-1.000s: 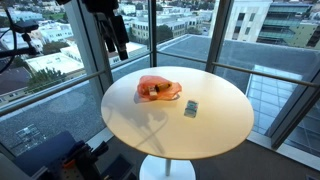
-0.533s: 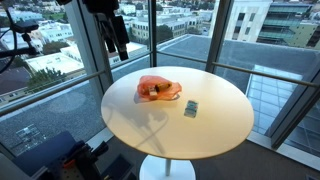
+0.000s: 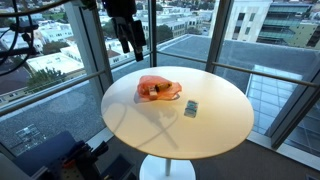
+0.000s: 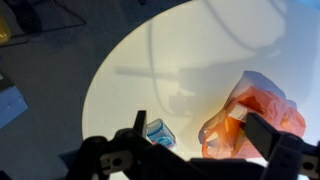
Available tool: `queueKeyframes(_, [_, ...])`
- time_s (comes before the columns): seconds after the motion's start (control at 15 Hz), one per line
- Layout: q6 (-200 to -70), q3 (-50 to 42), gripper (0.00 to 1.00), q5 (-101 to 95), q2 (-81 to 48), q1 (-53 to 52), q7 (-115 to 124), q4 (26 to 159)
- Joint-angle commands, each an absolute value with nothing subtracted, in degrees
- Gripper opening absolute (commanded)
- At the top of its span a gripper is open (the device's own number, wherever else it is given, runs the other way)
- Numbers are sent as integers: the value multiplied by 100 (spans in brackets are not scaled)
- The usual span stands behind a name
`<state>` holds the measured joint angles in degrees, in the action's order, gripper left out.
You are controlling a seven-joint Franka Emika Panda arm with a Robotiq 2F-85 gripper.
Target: Put the blue and and white container in the plastic bag.
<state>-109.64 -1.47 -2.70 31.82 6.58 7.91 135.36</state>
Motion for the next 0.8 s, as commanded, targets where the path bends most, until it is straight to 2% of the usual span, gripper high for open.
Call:
queueKeyframes(0.0, [-11105, -221, 100, -207, 2299, 679, 929, 12922])
queueKeyframes(0.73, [-11013, -489, 100, 205, 130, 645, 983, 11483])
